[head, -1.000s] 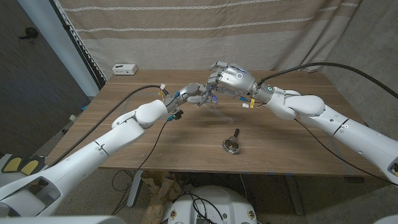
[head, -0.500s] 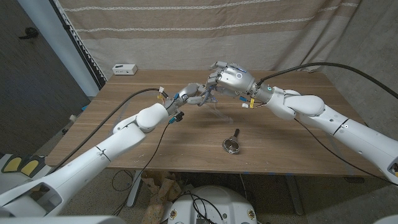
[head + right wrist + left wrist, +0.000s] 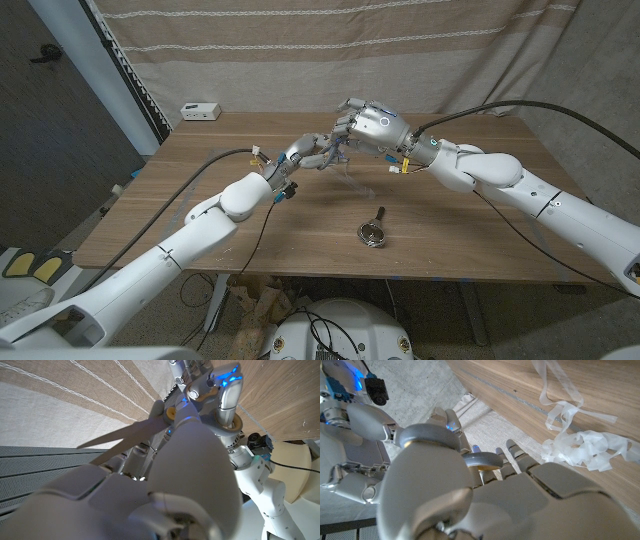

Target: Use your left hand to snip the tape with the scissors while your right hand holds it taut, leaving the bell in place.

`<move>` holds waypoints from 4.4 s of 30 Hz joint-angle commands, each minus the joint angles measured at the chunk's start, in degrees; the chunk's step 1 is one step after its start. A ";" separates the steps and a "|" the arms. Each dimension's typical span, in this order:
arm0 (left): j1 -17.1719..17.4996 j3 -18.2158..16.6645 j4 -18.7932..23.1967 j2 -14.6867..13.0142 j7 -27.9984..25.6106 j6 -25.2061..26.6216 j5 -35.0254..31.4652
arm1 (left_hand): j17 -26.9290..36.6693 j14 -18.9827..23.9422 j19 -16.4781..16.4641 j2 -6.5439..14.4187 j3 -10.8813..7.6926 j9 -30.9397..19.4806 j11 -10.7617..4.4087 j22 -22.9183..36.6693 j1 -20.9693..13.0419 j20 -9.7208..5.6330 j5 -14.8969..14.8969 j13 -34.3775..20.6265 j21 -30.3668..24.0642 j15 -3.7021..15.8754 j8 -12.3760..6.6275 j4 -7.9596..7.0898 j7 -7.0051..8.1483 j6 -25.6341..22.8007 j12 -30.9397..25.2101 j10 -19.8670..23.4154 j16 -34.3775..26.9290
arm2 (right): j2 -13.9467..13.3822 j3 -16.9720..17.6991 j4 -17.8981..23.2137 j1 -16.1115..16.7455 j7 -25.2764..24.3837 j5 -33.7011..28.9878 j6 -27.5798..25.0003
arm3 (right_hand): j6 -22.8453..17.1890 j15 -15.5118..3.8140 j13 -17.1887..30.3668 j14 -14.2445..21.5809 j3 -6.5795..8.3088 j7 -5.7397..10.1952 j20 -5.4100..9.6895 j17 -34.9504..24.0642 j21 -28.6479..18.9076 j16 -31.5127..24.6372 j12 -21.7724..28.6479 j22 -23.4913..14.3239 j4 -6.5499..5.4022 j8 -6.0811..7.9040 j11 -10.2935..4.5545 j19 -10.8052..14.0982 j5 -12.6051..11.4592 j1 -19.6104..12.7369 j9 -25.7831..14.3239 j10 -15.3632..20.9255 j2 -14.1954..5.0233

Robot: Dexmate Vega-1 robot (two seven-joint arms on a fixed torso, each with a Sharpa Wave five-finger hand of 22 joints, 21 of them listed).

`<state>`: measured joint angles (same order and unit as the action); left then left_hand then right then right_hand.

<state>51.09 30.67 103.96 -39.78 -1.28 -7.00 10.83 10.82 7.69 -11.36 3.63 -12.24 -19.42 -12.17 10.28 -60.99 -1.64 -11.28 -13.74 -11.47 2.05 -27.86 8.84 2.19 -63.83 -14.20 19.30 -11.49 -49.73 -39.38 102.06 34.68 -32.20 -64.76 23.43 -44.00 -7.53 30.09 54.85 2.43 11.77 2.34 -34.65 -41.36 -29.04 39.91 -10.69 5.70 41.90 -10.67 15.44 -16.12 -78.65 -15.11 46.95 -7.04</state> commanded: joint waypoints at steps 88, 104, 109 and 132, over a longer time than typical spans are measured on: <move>3.90 -3.20 -3.65 3.59 -0.09 -6.86 10.48 | 0.48 14.57 -2.85 0.36 -9.40 -12.70 -0.39 0.13 1.85 -0.66 0.95 -1.65 -0.26 10.07 -8.13 -0.90 2.31 5.81 -4.93 27.90 -1.44 | 6.41 12.87 -5.11 9.53 -3.62 26.45 4.00 | 18.67 -1.44 -17.26 -23.11 -10.88 -4.42 -2.45 19.84 10.26 17.24 -21.41 0.61 -9.36 -18.53 2.70 0.18 -9.54 27.11 3.92 -13.06 2.36; 3.58 -2.81 -6.54 5.05 2.70 -9.94 13.42 | 15.71 21.06 -1.67 2.65 -14.53 -10.86 0.12 0.70 7.93 1.68 -0.01 -33.53 -0.77 10.34 -8.68 -0.66 5.01 7.44 -23.12 15.89 -5.39 | 6.99 12.53 -5.81 9.03 -1.43 27.06 2.29 | 19.30 -0.17 -17.33 -24.43 -10.81 -4.35 -2.93 20.51 10.98 17.47 -21.88 0.60 -9.05 -19.41 1.93 -0.07 -10.14 27.29 3.86 -14.07 1.96; 3.37 -2.53 -7.72 5.79 3.14 -10.95 13.73 | 30.73 21.53 -2.00 1.34 -12.01 -10.55 0.04 1.74 5.29 1.63 0.13 -51.31 -1.40 10.49 -8.73 0.63 5.11 7.92 -35.27 13.89 -13.95 | 7.22 12.00 -6.14 8.48 -0.28 27.21 1.74 | 19.43 0.02 -17.37 -24.77 -10.75 -4.22 -3.10 20.73 11.18 17.53 -21.99 0.59 -8.87 -19.66 1.65 -0.09 -10.31 27.22 3.84 -14.32 1.86; 1.46 -1.16 -12.90 9.52 15.64 -9.46 28.66 | 59.75 19.84 -4.46 -0.38 -7.30 -7.13 0.28 7.00 2.18 0.06 -0.15 -57.81 -5.98 10.13 -7.29 0.24 3.38 1.98 -61.05 18.57 -38.63 | 8.69 10.04 -7.91 6.11 3.68 29.44 -0.97 | 19.61 0.69 -17.52 -25.34 -10.64 -3.75 -3.59 21.32 11.81 17.53 -22.10 0.57 -8.34 -20.31 1.04 -0.19 -10.76 27.02 3.80 -14.57 1.67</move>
<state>52.99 29.33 92.13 -31.47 7.47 -19.04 30.18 70.62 26.74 -15.16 3.19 -19.55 -19.63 -9.90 16.82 -57.67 -1.56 -11.30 -71.57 -16.86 2.66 -34.49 8.93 5.62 -60.94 -64.82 34.84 -49.29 -41.75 -28.47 94.98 41.91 -30.73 -36.69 23.94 -24.44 -2.57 12.51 29.85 -8.23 7.99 -0.98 -13.30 -29.65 -11.63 17.97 -10.01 -3.01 21.91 -9.44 15.19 -26.51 -51.58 -11.07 32.23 -4.99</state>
